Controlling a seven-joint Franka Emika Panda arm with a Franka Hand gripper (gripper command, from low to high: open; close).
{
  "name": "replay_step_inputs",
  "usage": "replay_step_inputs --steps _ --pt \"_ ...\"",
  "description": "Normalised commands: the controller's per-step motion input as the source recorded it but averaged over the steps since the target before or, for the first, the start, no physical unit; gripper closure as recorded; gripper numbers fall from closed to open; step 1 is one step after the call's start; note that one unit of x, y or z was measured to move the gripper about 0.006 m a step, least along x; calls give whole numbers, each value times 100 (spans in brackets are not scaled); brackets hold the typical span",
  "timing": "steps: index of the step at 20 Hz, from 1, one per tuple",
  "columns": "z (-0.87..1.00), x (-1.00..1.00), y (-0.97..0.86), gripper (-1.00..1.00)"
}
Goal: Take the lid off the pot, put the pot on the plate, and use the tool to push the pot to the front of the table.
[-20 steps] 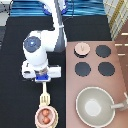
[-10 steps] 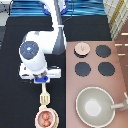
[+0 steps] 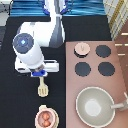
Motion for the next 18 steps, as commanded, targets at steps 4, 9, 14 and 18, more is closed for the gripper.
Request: replay_step_inputs --steps 4,9,14,18 --pt "-70 -100 0 100" --pt "-80 -100 0 100" --pt "-67 -100 1 100" --pt "61 -81 15 -100"
